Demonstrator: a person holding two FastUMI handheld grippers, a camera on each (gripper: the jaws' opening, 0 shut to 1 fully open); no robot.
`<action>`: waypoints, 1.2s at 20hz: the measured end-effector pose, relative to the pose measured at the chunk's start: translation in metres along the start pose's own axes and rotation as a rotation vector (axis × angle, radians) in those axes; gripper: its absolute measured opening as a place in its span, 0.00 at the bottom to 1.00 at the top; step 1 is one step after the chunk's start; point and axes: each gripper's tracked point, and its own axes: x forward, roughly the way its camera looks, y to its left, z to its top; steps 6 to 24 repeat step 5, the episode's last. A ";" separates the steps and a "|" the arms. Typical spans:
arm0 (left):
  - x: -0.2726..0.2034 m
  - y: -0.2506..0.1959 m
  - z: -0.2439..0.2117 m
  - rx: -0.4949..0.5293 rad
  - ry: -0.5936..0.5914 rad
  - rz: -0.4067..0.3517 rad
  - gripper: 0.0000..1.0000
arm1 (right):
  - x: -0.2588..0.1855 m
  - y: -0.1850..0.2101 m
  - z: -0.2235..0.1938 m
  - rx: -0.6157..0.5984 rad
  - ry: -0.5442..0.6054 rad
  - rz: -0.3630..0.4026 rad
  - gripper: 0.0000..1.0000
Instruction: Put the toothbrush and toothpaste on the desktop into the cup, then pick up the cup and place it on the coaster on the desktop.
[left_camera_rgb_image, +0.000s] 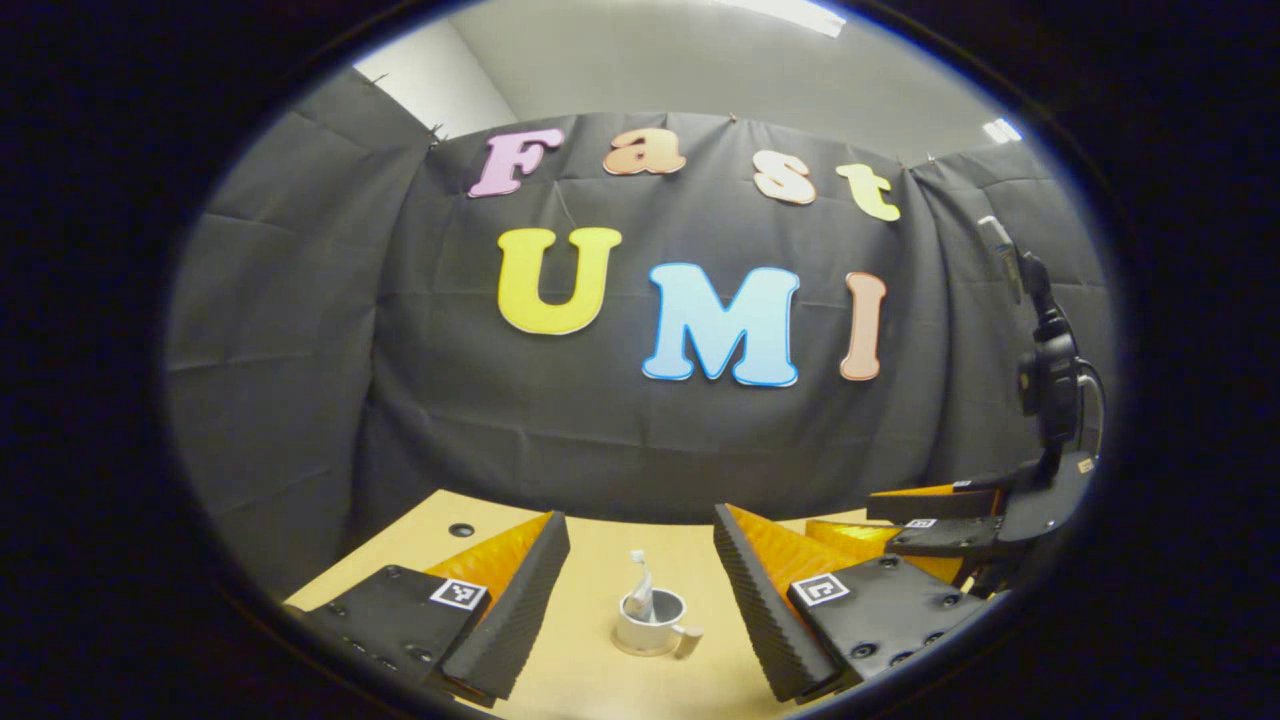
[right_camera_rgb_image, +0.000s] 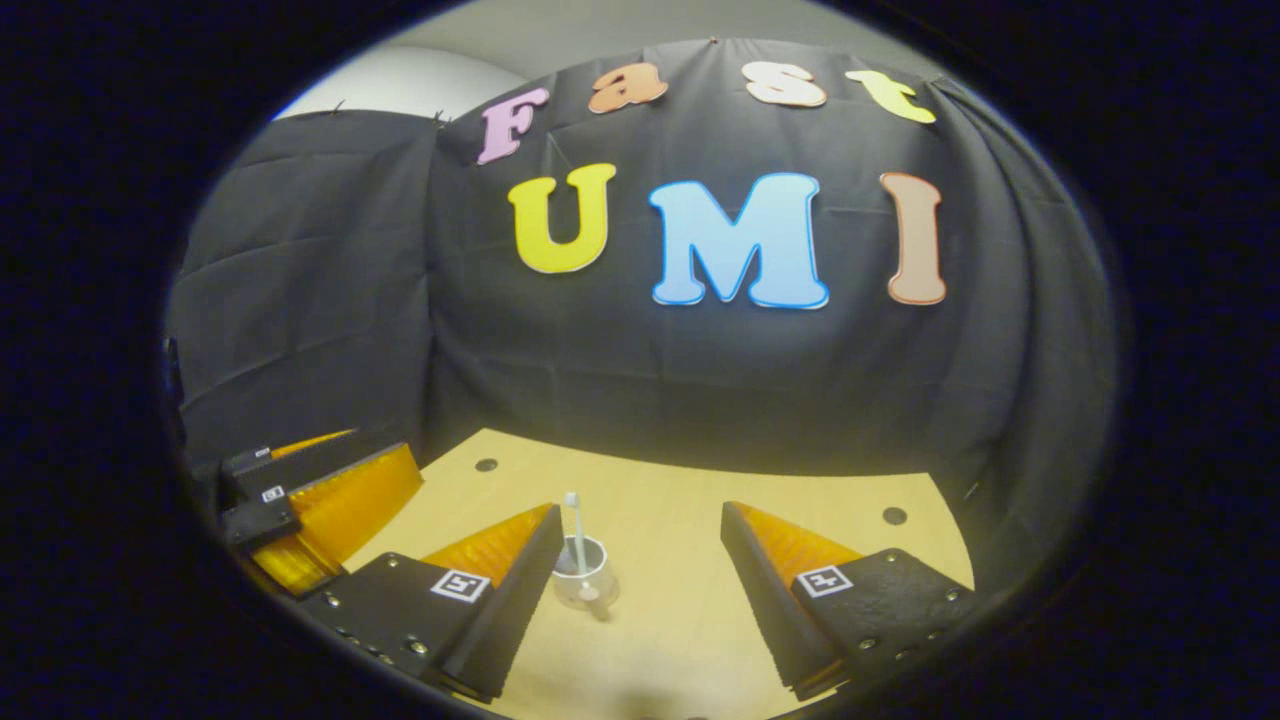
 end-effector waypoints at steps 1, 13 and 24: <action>0.004 -0.005 0.002 0.010 -0.004 -0.008 0.95 | -0.005 -0.006 0.004 0.001 -0.019 -0.022 0.95; 0.014 -0.016 0.012 0.045 -0.020 -0.012 0.94 | -0.020 -0.016 0.018 -0.017 -0.081 -0.072 0.95; 0.014 -0.016 0.012 0.045 -0.020 -0.012 0.94 | -0.020 -0.016 0.018 -0.017 -0.081 -0.072 0.95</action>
